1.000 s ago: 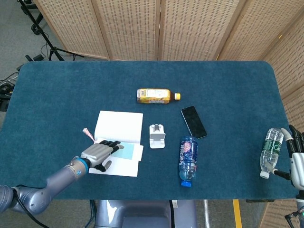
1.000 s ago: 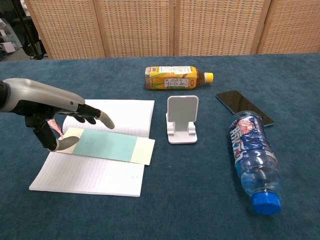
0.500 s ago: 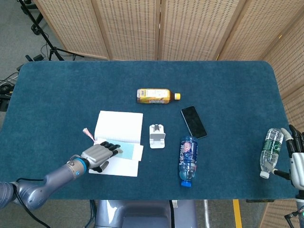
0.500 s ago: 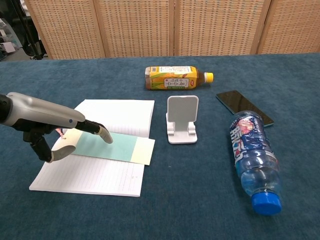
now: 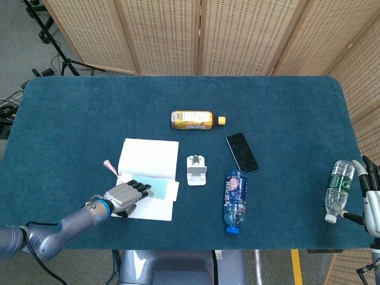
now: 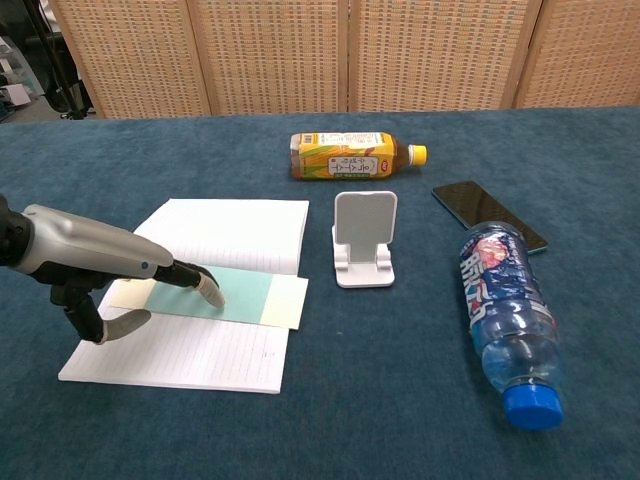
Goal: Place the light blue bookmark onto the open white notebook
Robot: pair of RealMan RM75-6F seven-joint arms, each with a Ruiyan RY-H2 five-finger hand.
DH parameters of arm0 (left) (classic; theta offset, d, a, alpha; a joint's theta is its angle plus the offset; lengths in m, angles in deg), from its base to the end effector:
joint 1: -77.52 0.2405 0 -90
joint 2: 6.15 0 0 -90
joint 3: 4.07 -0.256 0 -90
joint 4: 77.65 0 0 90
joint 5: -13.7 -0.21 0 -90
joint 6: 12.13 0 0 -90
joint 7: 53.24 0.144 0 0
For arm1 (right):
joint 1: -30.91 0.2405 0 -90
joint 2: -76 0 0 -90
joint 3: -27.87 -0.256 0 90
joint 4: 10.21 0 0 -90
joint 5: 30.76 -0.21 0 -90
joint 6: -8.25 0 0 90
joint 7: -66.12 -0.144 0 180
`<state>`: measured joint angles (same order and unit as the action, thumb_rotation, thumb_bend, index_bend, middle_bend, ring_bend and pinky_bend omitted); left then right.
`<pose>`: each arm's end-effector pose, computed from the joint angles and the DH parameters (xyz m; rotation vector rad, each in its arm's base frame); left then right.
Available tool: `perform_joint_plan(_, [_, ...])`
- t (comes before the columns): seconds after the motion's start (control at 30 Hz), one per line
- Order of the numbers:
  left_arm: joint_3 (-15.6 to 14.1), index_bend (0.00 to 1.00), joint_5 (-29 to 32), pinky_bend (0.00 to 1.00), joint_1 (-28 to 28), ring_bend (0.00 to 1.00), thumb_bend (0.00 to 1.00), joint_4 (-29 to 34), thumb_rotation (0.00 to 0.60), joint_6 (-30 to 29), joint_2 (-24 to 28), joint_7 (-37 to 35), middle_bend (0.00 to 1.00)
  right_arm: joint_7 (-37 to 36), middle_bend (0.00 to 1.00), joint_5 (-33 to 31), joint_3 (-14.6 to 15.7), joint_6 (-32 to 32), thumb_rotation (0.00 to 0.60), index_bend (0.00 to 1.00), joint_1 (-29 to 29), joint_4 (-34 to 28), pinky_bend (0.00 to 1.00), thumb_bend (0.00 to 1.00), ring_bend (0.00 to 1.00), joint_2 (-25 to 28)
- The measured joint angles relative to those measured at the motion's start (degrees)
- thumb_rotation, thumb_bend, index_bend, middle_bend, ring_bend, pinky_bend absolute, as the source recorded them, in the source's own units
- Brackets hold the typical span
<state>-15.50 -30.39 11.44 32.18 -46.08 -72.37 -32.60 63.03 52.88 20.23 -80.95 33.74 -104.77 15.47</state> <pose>-0.1379 0.2850 0.0149 -2.3761 -1.1147 -0.2965 -0.3076 -0.1855 0.1991 1.2387 -0.8415 0.9890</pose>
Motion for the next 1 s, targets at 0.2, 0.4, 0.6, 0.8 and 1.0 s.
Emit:
perform_joint_plan(0.2, [-0.9,0.07,2.7,0.0,-0.6,0.0,0.73,0.4,0.6,-0.2,-0.6,0.2,0.0,0.1,0.0,0.0,0.0,0.2,0.6,0.0,0.1,0.0,0.0,0.0,0.0,-0.1])
perform_joint_plan(0.4, [-1.4,0.07,5.2,0.0,-1.5,0.0,0.73,1.2,0.6,-1.1,-0.8,0.3,0.0,0.1,0.0,0.0,0.0,0.1,0.6,0.0,0.1,0.0,0.0,0.0,0.0,0.0])
perform_joint_plan(0.6, [-1.5,0.07,6.5,0.0,-1.9,0.0,0.73,1.3,0.6,-2.3,-1.1,0.2,0.0,0.1,0.0,0.2,0.1,0.2,0.6,0.0,0.1,0.0,0.0,0.0,0.0,-0.1])
perform_joint_plan(0.8, [-1.7,0.07,7.4,0.0,-2.2,0.0,0.72,0.7,0.6,-2.9,-1.7,0.5,0.0,0.0,0.0,0.2,0.1,0.1,0.6,0.0,0.1,0.0,0.0,0.0,0.0,0.0])
perform_joint_plan(1.0, [-0.8,0.06,6.9,0.0,-1.6,0.0,0.7,1.1,0.6,-3.8,-1.6,-0.6,0.0,0.1,0.0,0.2,0.1,0.1,0.6,0.0,0.1,0.1,0.0,0.0,0.0,-0.1])
